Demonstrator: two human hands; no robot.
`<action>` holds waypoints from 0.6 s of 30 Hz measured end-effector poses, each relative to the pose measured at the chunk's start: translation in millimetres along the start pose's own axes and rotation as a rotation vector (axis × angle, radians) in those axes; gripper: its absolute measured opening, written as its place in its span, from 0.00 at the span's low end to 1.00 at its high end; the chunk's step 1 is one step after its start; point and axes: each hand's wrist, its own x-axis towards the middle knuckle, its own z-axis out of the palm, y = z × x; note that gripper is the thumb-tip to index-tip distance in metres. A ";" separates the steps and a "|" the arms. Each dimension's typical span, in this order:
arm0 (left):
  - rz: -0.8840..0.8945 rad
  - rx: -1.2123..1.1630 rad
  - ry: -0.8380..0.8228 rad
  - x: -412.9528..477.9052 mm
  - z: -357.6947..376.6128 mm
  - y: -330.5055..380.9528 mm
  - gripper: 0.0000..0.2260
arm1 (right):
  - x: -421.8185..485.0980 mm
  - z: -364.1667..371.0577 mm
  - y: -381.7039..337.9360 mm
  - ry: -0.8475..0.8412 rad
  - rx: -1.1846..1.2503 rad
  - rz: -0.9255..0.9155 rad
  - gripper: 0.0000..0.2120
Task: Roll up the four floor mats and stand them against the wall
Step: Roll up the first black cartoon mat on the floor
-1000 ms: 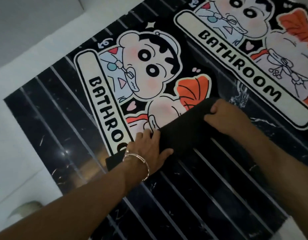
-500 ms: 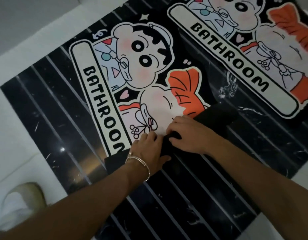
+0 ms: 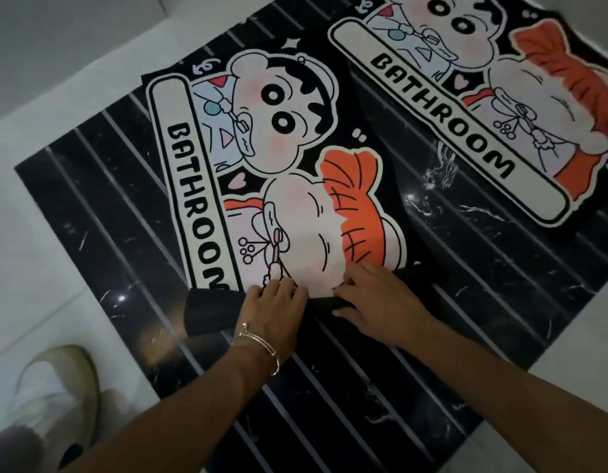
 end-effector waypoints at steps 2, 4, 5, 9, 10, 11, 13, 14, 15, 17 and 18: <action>-0.053 -0.010 -0.025 -7.2 6.2 0.4 0.22 | 2.8 -0.8 -7.7 -0.014 -0.003 -0.048 0.14; -0.085 -0.044 -0.062 -14.3 10.7 -1.6 0.22 | 4.2 -5.8 -16.0 -0.146 0.077 -0.013 0.20; -0.089 -0.055 -0.065 -17.3 12.9 -4.0 0.21 | 4.7 -5.2 -16.2 -0.189 0.071 0.008 0.21; -0.071 -0.069 -0.058 -22.3 17.2 -15.0 0.17 | 3.5 1.8 -24.7 -0.105 0.080 -0.059 0.16; -0.071 -0.066 -0.060 -20.3 16.5 -16.5 0.16 | 3.3 6.9 -23.7 -0.048 0.030 -0.066 0.15; -0.074 -0.061 -0.063 -17.3 15.1 -17.3 0.15 | 2.7 11.0 -23.7 0.006 -0.017 -0.052 0.13; -0.084 -0.038 -0.080 -10.6 12.9 -17.5 0.12 | -0.9 19.5 -30.6 0.054 -0.059 0.017 0.11; -0.087 -0.020 -0.096 -8.7 12.3 -16.4 0.11 | -2.8 21.0 -36.1 0.071 -0.087 0.055 0.10; -0.091 -0.005 -0.113 -8.1 12.4 -14.8 0.10 | -4.8 24.8 -39.5 0.094 -0.129 0.088 0.11; -0.092 0.019 -0.139 -7.8 13.0 -12.7 0.09 | -6.1 27.5 -44.8 0.114 -0.159 0.133 0.12; -0.089 0.033 -0.142 -8.0 12.8 -13.0 0.09 | -4.6 26.9 -46.6 0.091 -0.155 0.139 0.10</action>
